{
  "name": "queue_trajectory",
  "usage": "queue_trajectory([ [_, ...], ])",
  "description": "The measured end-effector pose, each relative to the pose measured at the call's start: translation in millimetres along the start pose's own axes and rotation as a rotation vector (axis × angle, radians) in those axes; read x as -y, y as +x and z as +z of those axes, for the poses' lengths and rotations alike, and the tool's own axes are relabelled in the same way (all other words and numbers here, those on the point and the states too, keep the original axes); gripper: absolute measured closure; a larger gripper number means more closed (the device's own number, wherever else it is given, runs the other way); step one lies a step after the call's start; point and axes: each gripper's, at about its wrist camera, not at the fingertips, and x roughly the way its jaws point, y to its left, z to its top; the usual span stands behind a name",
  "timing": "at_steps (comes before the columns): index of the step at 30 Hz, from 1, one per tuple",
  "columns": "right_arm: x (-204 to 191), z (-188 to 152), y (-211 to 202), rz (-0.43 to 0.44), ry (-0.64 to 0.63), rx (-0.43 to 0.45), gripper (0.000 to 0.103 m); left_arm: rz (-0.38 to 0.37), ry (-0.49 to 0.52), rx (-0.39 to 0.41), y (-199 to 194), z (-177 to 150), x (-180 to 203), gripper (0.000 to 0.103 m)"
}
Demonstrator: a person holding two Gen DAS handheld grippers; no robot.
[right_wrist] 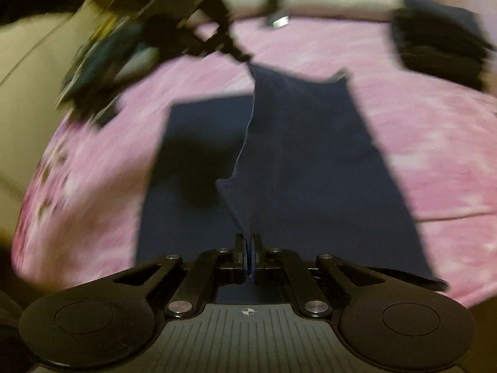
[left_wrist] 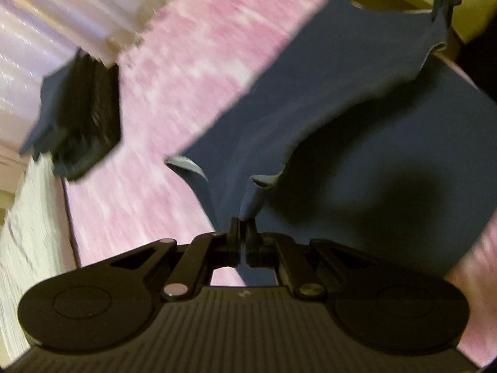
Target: Fold clothes
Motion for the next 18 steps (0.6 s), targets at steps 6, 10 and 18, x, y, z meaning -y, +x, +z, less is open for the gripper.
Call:
queue_trajectory([
  [6,-50.2,-9.9,56.5,0.053,-0.036,-0.08,0.103,-0.013,-0.037,-0.063,19.7,-57.4,77.2,0.102],
  [10,-57.6,-6.3,67.5,0.038,-0.03,-0.08,0.103,0.0,-0.05,-0.058,23.9,-71.6,96.6,0.103],
  [18,-94.4,-7.6,69.9,0.075,-0.104,-0.067,0.103,0.062,-0.067,-0.052,14.8,-92.2,97.6,0.103],
])
